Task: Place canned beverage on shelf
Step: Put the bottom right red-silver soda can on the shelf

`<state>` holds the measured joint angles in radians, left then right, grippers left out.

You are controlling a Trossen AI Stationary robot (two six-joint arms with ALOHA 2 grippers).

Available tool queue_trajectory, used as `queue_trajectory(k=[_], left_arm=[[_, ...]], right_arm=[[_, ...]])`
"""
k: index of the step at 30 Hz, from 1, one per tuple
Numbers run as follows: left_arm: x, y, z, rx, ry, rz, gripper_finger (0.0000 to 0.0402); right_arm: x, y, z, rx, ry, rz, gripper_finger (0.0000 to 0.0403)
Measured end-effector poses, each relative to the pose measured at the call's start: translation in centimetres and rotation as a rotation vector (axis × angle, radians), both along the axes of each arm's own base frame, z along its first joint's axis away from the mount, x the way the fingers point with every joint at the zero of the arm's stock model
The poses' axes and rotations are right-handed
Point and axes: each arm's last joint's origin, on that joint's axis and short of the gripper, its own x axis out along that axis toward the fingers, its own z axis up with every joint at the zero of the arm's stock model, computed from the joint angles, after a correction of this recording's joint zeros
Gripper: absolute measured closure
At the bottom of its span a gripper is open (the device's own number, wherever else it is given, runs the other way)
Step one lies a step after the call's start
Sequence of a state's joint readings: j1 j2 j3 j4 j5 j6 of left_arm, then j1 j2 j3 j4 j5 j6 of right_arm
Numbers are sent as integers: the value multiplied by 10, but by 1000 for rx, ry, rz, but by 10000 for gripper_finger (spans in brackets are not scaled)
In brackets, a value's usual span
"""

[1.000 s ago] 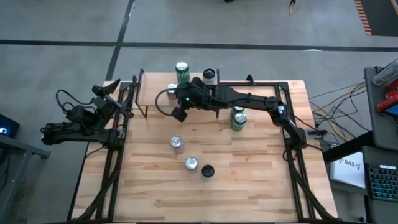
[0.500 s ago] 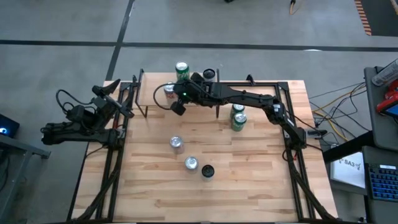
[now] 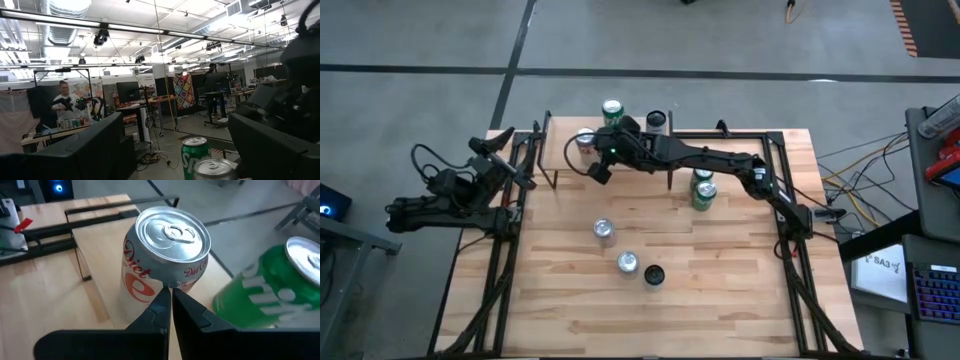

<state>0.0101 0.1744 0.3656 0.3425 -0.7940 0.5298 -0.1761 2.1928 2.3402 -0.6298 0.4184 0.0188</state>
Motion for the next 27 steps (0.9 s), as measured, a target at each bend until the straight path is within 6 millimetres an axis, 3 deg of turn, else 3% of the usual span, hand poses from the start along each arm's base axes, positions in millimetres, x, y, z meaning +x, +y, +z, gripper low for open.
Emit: queue_trajectory(k=[16, 22, 27], left_arm=[[15, -1, -3, 39, 76, -62, 60], [28, -2, -6, 52, 134, -93, 97], [43, -3, -7, 41, 201, -135, 156]], right_arm=[[8, -8, -5, -50, -36, 21, 394], [3, 4, 13, -73, -50, 52, 394], [-8, 20, 34, -112, -47, 100, 394]])
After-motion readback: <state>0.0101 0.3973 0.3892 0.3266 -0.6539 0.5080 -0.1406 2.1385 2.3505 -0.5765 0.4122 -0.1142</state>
